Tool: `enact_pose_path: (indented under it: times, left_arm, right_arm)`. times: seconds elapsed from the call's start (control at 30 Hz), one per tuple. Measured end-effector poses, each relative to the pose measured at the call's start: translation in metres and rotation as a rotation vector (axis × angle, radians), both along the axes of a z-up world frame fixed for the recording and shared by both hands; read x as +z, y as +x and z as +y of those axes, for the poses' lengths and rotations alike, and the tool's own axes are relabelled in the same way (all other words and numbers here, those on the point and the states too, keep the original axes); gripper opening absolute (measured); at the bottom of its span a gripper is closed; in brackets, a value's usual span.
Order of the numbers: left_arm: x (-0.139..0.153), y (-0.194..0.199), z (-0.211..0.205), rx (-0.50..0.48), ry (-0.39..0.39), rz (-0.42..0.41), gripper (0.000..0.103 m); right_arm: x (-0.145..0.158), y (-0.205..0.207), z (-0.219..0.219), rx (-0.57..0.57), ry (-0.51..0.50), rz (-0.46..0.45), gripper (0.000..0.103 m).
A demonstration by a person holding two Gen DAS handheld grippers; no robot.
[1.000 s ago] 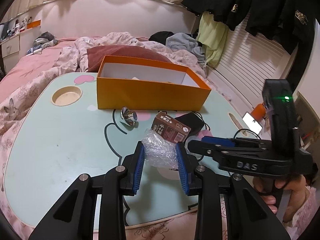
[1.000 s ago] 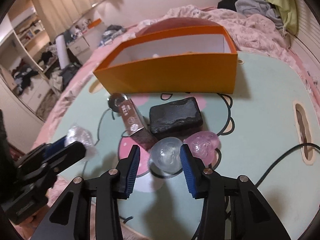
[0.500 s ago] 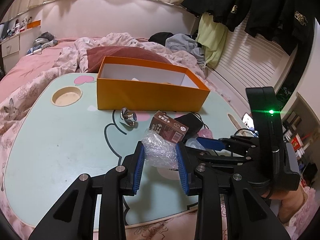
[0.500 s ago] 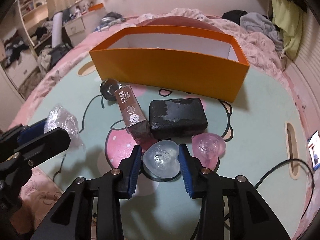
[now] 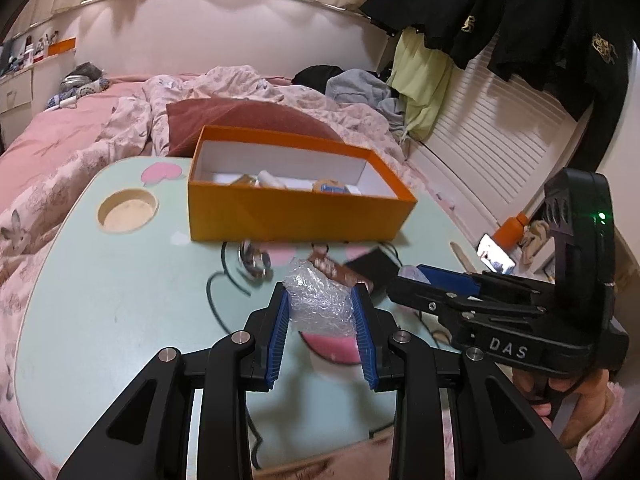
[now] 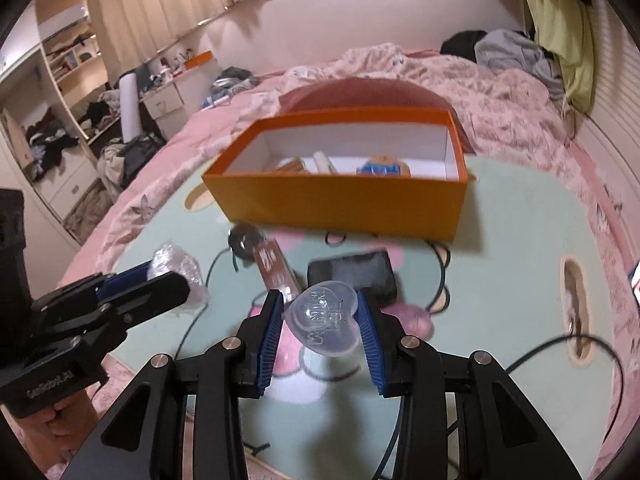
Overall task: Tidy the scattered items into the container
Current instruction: 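Carry the wrapped item and clear heart into the orange box and release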
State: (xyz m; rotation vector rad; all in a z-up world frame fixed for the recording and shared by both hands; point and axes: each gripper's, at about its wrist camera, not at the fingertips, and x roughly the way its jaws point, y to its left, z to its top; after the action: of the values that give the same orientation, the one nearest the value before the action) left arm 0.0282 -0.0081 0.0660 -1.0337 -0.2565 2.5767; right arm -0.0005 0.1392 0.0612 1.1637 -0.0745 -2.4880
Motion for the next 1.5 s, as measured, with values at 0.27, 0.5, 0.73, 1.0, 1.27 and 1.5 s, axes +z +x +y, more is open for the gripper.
enact_pose_path:
  times: [0.27, 0.5, 0.73, 1.0, 1.27, 1.5]
  left_arm:
    - [0.031, -0.070, 0.000, 0.008, -0.056, -0.003, 0.032]
    - [0.028, -0.128, 0.000, 0.025, -0.099, -0.087, 0.032]
    - [0.009, -0.164, 0.008, 0.037, -0.141, -0.162, 0.032]
    - [-0.009, -0.204, -0.003, 0.094, -0.038, -0.263, 0.033]
    - [-0.009, -0.191, -0.017, 0.071, 0.052, -0.287, 0.033]
    - [0.014, -0.174, -0.006, 0.064, -0.035, -0.133, 0.071]
  right_arm:
    - [0.033, -0.048, 0.003, -0.008, 0.008, 0.058, 0.036]
    - [0.030, -0.100, 0.006, -0.029, -0.049, -0.024, 0.036]
    - [0.008, -0.137, 0.001, -0.069, -0.003, -0.111, 0.036]
    - [0.004, -0.170, 0.000, -0.128, -0.020, -0.114, 0.037]
    - [0.002, -0.151, 0.005, -0.112, -0.071, -0.111, 0.044]
    - [0.015, -0.094, 0.013, -0.094, -0.144, -0.050, 0.044]
